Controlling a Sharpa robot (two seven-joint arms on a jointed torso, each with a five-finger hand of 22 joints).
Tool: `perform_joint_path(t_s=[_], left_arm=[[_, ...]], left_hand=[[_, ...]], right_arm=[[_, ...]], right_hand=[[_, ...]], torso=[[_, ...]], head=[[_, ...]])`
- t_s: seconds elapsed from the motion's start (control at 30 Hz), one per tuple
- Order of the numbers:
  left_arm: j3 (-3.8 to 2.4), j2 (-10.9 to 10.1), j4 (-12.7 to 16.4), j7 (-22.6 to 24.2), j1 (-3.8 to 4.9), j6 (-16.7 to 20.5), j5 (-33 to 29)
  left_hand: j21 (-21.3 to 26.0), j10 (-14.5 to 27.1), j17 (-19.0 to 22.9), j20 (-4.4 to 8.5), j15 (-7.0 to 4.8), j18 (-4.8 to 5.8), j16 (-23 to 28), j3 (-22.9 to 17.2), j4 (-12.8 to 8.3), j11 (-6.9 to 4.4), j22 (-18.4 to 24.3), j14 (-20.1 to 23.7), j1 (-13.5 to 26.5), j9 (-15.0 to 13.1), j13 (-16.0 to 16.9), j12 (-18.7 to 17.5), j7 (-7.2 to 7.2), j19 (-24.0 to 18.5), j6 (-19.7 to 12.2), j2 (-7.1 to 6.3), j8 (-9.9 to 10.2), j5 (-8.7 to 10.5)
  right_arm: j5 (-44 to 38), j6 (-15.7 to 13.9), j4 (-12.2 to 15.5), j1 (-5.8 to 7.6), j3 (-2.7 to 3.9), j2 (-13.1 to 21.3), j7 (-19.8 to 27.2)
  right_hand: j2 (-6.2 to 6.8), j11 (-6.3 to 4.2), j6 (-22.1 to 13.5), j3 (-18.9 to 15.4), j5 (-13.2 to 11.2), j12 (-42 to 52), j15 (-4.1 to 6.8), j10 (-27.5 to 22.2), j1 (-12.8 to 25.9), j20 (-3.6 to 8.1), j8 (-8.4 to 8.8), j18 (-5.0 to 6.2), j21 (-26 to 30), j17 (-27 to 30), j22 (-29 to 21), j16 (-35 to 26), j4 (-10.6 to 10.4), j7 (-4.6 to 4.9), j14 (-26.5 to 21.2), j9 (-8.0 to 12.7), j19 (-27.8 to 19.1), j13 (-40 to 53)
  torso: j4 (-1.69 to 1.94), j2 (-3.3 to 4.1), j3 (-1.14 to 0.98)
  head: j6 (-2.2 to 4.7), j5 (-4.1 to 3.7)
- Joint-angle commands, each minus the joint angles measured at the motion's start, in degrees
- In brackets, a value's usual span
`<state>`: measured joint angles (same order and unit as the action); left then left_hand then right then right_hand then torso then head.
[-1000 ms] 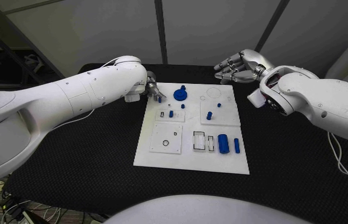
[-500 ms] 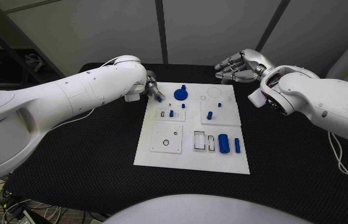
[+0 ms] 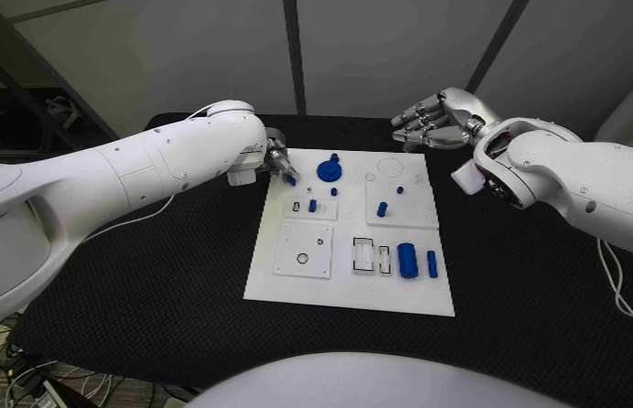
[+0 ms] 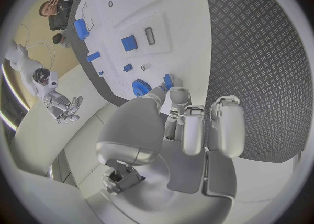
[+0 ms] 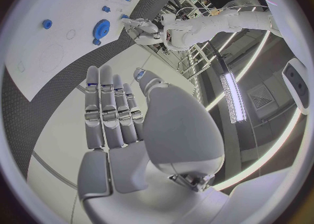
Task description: Assemble the parts on the task board
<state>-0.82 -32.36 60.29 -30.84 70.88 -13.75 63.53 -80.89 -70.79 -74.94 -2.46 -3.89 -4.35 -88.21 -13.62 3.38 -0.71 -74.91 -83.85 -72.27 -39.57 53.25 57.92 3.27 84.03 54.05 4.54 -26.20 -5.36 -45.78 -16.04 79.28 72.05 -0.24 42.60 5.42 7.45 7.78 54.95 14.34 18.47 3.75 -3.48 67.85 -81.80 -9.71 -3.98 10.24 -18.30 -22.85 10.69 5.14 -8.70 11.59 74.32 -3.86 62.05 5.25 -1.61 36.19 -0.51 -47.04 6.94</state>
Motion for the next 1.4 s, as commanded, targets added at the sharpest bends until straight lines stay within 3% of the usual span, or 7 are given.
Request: perform_joint_path(t_s=[0.03, 0.33, 0.77, 0.97, 1.4], left_arm=[[-0.02, -0.33, 0.54, 0.64, 0.04, 1.22, -1.65], [-0.04, -2.61, 3.84, 0.31, -0.01, 3.88, -1.89], [-0.02, -8.04, 12.69, 0.12, -0.38, 7.47, -1.19], [0.0, -10.26, 17.16, 0.2, -0.91, 8.29, 1.81], [0.03, -11.86, 21.74, -0.32, -2.24, 10.15, 3.4]], left_hand=[[0.23, -0.21, -13.83, 0.58, -0.54, 1.65, -0.08, -2.01, -1.18, -0.49, -4.05, -5.64, -1.7, -0.82, 0.23, 0.42, -0.45, 0.79, -0.43, 0.56, -0.61, 2.64], [0.13, -1.36, -13.86, 0.92, -0.75, 1.71, -0.11, -6.51, -1.91, -0.67, -4.35, -5.65, 0.59, -2.63, 1.41, 1.61, -0.59, 0.87, -0.85, -0.98, -2.11, 2.66], [0.05, -1.73, -13.9, 1.11, -0.95, 1.75, -0.15, -10.6, -3.85, -0.88, -4.6, -5.67, 1.08, -3.88, 1.55, 1.79, -0.81, 0.95, -1.26, -3.42, -2.97, 2.66], [-0.01, -1.76, -13.92, 1.11, -0.95, 1.77, -0.17, -11.07, -4.03, -0.88, -4.68, -5.67, 1.17, -3.97, 1.49, 1.75, -0.82, 0.99, -1.25, -3.85, -3.02, 2.66], [-0.17, -2.11, -13.93, 1.13, -0.98, 1.82, -0.19, -11.88, -4.21, -0.94, -4.91, -5.68, 1.31, -4.11, 1.76, 2.04, -0.89, 1.09, -1.07, -4.39, -3.14, 2.66]], right_arm=[[-0.07, 0.18, -0.03, 0.11, 0.02, -0.09, 0.37], [-0.07, 0.21, -0.16, 0.1, 0.02, -0.16, 0.44], [-0.07, 0.23, -0.27, 0.08, 0.02, -0.06, 0.52], [-0.07, 0.24, -0.37, 0.05, 0.01, -0.08, 0.57], [-0.05, 0.26, -0.48, 0.01, 0.01, -0.15, 0.63]], right_hand=[[-0.28, -0.15, -0.09, -0.21, 0.15, -0.01, -0.3, -0.38, 0.09, 0.06, -0.1, 0.2, 0.34, 0.09, -0.08, -0.33, 0.13, 0.32, -0.04, -0.01, 0.51, -0.1], [-0.28, -0.15, -0.09, -0.21, 0.15, -0.01, -0.3, -0.38, 0.09, 0.06, -0.1, 0.2, 0.34, 0.09, -0.08, -0.33, 0.13, 0.32, -0.04, -0.01, 0.51, -0.1], [-0.28, -0.15, -0.09, -0.21, 0.15, -0.01, -0.3, -0.38, 0.09, 0.06, -0.1, 0.2, 0.34, 0.09, -0.08, -0.33, 0.13, 0.32, -0.04, -0.01, 0.51, -0.1], [-0.28, -0.15, -0.09, -0.21, 0.15, -0.01, -0.3, -0.38, 0.09, 0.06, -0.1, 0.2, 0.34, 0.09, -0.08, -0.33, 0.13, 0.32, -0.04, -0.01, 0.51, -0.1], [-0.28, -0.15, -0.09, -0.21, 0.15, -0.01, -0.3, -0.38, 0.09, 0.06, -0.1, 0.2, 0.34, 0.09, -0.08, -0.33, 0.13, 0.32, -0.04, -0.01, 0.51, -0.1]], torso=[[0.01, -0.01, 0.0], [0.07, -0.07, -0.06], [0.03, -0.07, -0.02], [0.06, -0.1, -0.02], [-0.03, 0.0, -0.03]], head=[[-0.06, 0.04], [-0.11, 0.17], [-0.16, 0.34], [-0.16, 0.55], [-0.16, 0.72]])
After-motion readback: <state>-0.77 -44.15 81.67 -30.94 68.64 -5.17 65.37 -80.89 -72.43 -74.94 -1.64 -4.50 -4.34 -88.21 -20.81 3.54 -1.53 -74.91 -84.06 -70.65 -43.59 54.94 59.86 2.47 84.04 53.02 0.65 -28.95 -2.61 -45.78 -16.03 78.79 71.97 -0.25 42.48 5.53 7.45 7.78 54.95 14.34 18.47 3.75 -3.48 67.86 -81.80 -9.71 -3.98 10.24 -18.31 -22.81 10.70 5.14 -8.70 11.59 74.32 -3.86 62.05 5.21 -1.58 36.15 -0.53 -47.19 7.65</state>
